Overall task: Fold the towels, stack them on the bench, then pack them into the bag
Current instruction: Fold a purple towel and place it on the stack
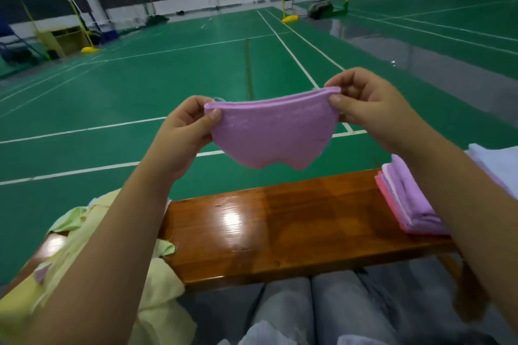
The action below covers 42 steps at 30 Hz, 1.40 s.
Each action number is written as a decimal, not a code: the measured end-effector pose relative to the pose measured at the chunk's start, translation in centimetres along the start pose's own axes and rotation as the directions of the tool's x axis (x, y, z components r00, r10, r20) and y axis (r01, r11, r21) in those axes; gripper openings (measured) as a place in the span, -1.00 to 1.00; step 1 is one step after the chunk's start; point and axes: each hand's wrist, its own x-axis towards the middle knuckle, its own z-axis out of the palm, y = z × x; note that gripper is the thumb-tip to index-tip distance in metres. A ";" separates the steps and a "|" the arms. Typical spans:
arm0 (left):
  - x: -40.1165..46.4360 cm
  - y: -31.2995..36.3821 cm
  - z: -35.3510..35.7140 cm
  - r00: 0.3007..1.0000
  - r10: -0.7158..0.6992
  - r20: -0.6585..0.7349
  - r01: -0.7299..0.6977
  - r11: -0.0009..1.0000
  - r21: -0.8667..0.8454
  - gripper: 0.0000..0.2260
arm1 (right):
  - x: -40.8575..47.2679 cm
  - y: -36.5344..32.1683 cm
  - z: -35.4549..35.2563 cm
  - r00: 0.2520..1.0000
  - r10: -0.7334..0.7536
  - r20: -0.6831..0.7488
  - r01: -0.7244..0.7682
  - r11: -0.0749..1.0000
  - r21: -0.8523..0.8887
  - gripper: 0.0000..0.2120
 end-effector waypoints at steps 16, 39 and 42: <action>-14.6 -12.3 0.2 0.829 -0.557 0.054 0.558 0.830 -0.006 -0.65 | -12.8 13.2 2.0 0.800 0.523 0.294 -0.535 0.843 -0.045 -0.87; -4.8 -20.4 2.5 0.539 -0.641 -0.546 0.838 0.475 0.270 -0.56 | -7.2 23.1 5.4 0.691 0.663 -0.287 -0.717 0.580 -0.388 -0.52; -7.6 -20.4 1.8 0.490 -0.703 -0.516 0.872 0.396 0.289 -0.56 | -10.0 22.4 5.3 0.657 0.703 -0.274 -0.754 0.603 -0.261 -0.49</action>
